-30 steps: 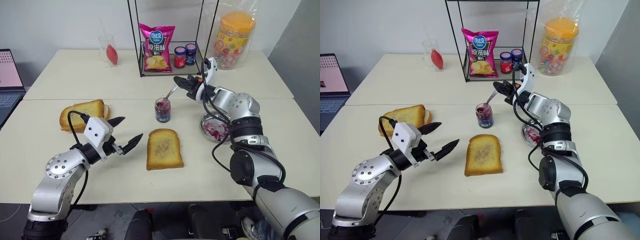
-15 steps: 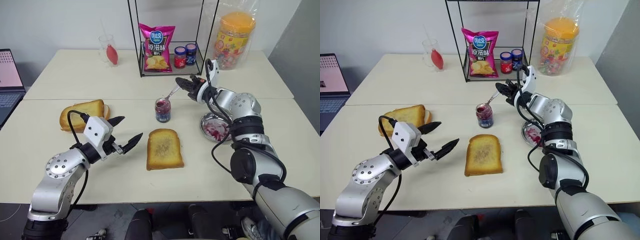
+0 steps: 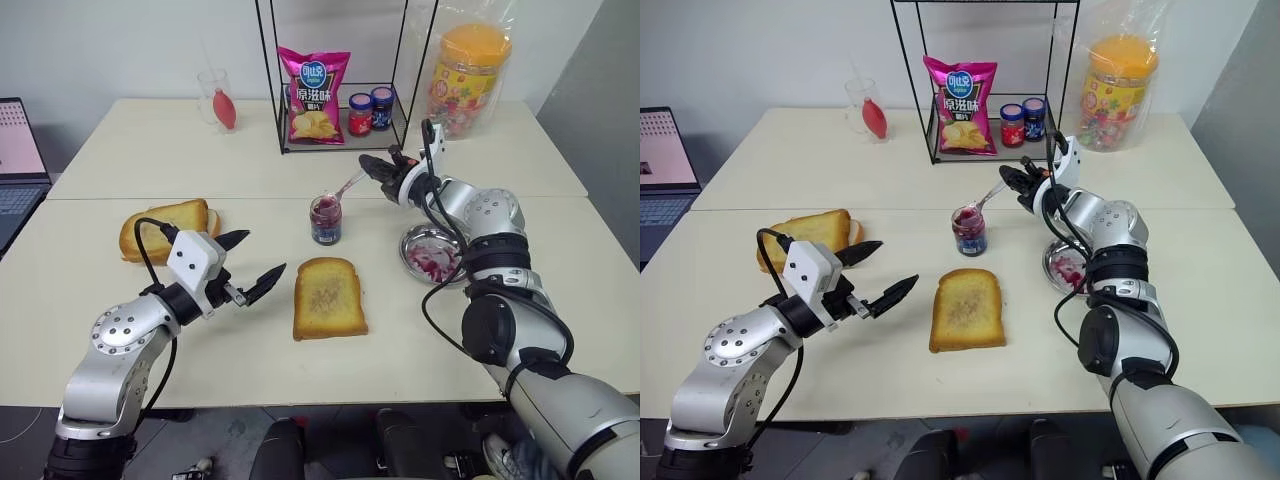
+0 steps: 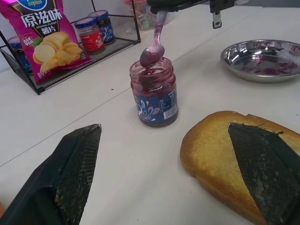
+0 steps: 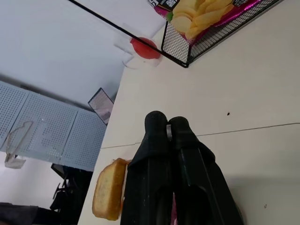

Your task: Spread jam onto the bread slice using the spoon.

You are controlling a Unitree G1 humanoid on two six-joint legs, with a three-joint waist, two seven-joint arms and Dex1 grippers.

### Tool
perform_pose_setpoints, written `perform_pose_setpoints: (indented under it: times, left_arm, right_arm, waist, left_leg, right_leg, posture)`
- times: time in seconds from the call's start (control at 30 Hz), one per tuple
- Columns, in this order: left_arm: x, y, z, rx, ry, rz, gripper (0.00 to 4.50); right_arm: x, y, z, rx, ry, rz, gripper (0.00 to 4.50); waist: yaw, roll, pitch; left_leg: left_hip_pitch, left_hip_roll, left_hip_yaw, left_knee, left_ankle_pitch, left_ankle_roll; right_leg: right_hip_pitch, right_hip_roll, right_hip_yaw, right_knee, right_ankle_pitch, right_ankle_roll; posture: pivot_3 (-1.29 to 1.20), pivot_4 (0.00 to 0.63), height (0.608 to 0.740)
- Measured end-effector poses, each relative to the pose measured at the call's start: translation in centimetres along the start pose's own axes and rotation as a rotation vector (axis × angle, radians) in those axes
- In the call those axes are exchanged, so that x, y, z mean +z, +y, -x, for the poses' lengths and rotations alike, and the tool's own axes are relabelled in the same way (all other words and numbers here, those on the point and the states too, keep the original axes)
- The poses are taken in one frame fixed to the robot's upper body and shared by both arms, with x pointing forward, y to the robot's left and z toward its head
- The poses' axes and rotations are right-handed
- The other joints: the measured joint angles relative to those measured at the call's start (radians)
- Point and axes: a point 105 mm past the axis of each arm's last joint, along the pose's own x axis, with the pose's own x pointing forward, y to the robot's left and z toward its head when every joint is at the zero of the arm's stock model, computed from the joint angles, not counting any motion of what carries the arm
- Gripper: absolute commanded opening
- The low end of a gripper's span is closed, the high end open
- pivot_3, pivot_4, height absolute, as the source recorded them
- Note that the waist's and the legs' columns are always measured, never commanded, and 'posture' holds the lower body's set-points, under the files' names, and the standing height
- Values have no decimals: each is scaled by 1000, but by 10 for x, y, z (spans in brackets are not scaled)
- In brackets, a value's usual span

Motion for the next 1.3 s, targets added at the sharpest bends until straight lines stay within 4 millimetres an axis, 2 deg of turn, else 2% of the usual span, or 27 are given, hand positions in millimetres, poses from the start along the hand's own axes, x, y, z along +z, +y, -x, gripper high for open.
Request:
perform_pose_setpoints:
  times: [0.43,0.5,0.63,0.7,0.8,0.9,1.0,1.03,1.1,1.23,1.3]
  left_arm:
    - [1,0,0,-1,-3,-1,4500]
    - [1,0,0,-5,-4,-2,4500]
    - [-6,-3,4,-13,18,10,4500]
    - [-11,-6,12,-29,49,14,4500]
    - [-13,-14,32,-54,85,7,4500]
    - [-8,-15,38,-47,80,-6,4500]
    - [-22,-30,60,-91,161,-4,4500]
    - [-34,-37,69,-118,213,20,4500]
    - [-35,-40,70,-133,217,18,4500]
    - [-35,-49,71,-188,213,-14,4500]
    - [-35,-52,69,-205,210,-22,4500]
  right_arm:
    - [3,1,2,5,-12,-31,43]
    - [6,9,4,27,-15,-6,43]
    - [12,36,13,128,-25,89,43]
    - [9,45,18,157,-17,127,43]
    - [-5,54,33,190,11,239,43]
    - [-20,59,39,206,55,308,43]
    - [-44,70,58,276,100,417,43]
    - [-56,63,66,265,126,448,43]
    - [-65,57,66,257,155,445,43]
    - [-101,42,67,239,234,515,43]
    - [-105,37,65,228,232,522,43]
  waist:
    - [0,0,0]
    - [0,0,0]
    - [0,0,0]
    - [-1,0,0]
    - [-1,0,0]
    - [-1,1,0]
    - [-1,-2,-2]
    - [-1,-1,-1]
    - [-1,-1,-1]
    - [0,-1,-1]
    - [0,-1,-1]
  left_leg:
    - [0,0,0,0,0,0]
    - [0,0,0,0,0,0]
    - [0,0,0,-1,0,0]
    - [0,0,0,-1,0,0]
    - [-1,1,-1,-2,0,0]
    - [-1,1,-1,-2,0,0]
    - [1,0,0,-2,0,0]
    - [0,0,0,-2,0,0]
    - [0,1,0,-2,0,0]
    - [4,1,0,-2,1,1]
    - [4,1,1,-1,1,1]
  right_leg:
    - [0,0,0,0,0,0]
    - [0,0,0,0,0,0]
    - [0,0,0,0,0,0]
    - [-1,0,0,0,0,0]
    - [-1,0,-1,-1,0,0]
    - [-1,0,-1,0,-1,0]
    - [0,0,1,-1,-2,0]
    - [0,0,0,-1,-3,1]
    - [-1,0,0,-1,-4,3]
    - [1,0,1,0,-6,-5]
    - [1,0,1,0,-6,-4]
  posture:
    - [0,150,740]
    - [0,150,740]
    - [0,150,740]
    - [0,150,740]
    - [0,150,740]
    - [0,150,740]
    - [0,150,740]
    - [0,150,740]
    - [0,150,740]
    - [0,150,740]
    - [0,150,740]
